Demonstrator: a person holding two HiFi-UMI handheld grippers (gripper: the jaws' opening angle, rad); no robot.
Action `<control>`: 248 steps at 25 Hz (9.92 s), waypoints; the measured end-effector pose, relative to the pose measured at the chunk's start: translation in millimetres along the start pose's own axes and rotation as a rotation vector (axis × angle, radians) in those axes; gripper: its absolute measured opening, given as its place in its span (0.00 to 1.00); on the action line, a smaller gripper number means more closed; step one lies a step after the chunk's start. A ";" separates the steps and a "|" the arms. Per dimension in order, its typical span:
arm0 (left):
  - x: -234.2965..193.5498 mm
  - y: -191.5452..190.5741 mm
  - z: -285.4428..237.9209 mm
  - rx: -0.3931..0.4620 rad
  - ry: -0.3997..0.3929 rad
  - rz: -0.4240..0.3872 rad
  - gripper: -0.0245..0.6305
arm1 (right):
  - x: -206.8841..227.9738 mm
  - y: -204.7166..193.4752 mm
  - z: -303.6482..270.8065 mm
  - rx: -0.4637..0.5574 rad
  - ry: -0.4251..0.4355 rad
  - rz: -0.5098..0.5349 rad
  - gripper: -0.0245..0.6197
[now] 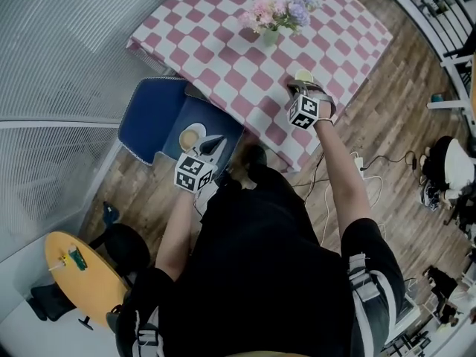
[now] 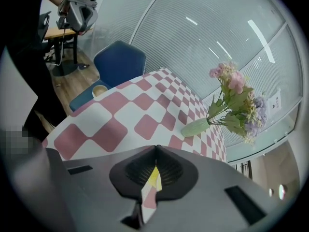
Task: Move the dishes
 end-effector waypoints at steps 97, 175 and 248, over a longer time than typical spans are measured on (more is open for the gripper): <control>-176.7 -335.8 116.6 0.080 0.401 0.453 0.07 | -454.2 285.5 -363.0 0.210 0.540 0.676 0.11; 40.7 -44.3 56.2 0.058 0.008 0.041 0.07 | -171.0 24.4 13.4 -0.044 0.073 0.279 0.08; 74.8 -73.1 67.1 0.091 0.239 0.184 0.07 | -140.3 46.8 -0.5 0.206 0.029 0.279 0.19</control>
Point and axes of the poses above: the fingertips, and each gripper's own axes: z backward along the fingers, x to its right, y out of its top, the point moved 9 cm from there along z, backward along the fingers, and after that the axes turned 3 degrees about y, right-handed, at the moved point
